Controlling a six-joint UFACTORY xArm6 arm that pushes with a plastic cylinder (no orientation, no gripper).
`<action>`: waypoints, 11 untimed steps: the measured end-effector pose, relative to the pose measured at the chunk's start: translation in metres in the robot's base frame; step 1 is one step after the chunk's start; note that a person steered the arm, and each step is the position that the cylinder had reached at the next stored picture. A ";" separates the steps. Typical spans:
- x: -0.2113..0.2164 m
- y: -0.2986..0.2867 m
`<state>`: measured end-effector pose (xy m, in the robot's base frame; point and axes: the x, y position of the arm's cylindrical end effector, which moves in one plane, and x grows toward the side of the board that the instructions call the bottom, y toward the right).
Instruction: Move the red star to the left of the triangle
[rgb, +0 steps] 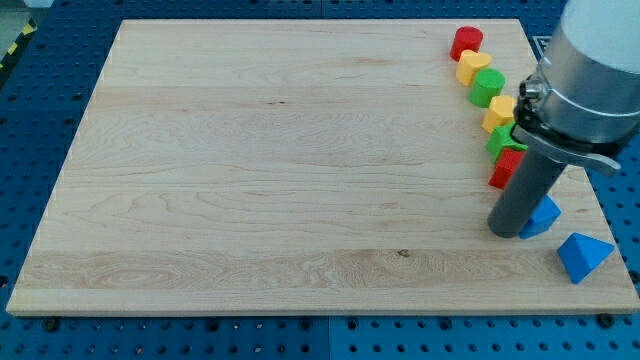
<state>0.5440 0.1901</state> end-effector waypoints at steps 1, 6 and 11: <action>0.000 0.016; -0.149 -0.087; -0.349 -0.058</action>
<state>0.1950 0.1317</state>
